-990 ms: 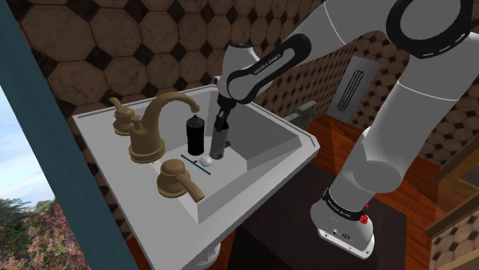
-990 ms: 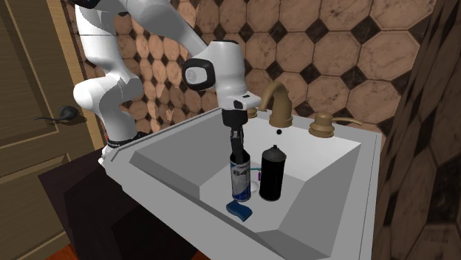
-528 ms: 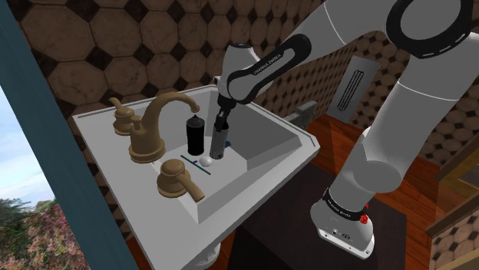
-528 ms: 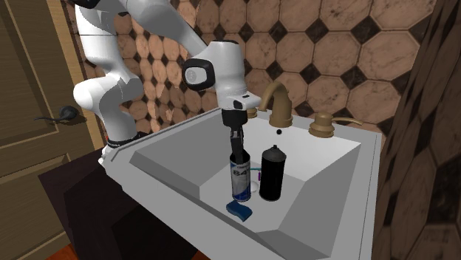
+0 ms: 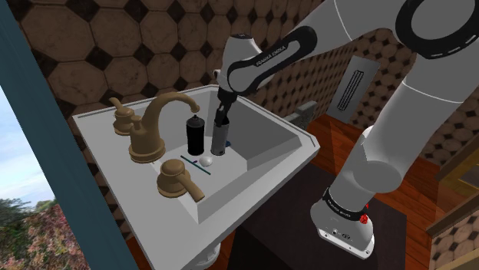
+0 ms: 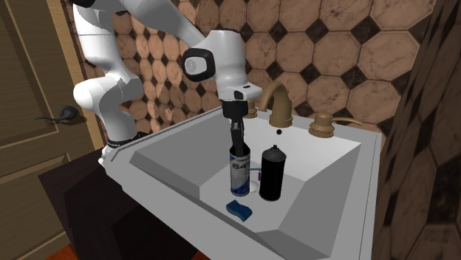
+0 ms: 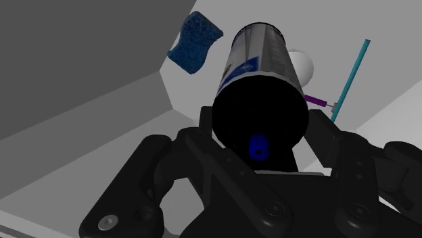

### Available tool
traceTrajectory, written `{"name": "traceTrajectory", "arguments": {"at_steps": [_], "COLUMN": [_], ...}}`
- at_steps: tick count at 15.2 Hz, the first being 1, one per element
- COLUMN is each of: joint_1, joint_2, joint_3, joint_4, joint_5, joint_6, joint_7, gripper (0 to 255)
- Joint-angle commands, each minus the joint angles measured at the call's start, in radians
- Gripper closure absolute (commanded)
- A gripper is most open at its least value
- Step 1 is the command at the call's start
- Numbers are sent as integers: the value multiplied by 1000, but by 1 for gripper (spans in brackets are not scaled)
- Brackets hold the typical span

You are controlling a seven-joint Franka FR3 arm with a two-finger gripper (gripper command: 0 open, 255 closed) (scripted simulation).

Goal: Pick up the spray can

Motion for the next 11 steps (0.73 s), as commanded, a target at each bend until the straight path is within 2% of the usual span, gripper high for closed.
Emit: {"name": "traceTrajectory", "arguments": {"at_steps": [1,9,11], "joint_1": [0,1,1], "joint_2": [-16,-76,-77], "joint_3": [0,0,0], "joint_4": [10,60,61], "joint_5": [2,8,8], "joint_6": [-26,-136,-138], "joint_7": [-2,-8,-8], "gripper": [255,255,255]}}
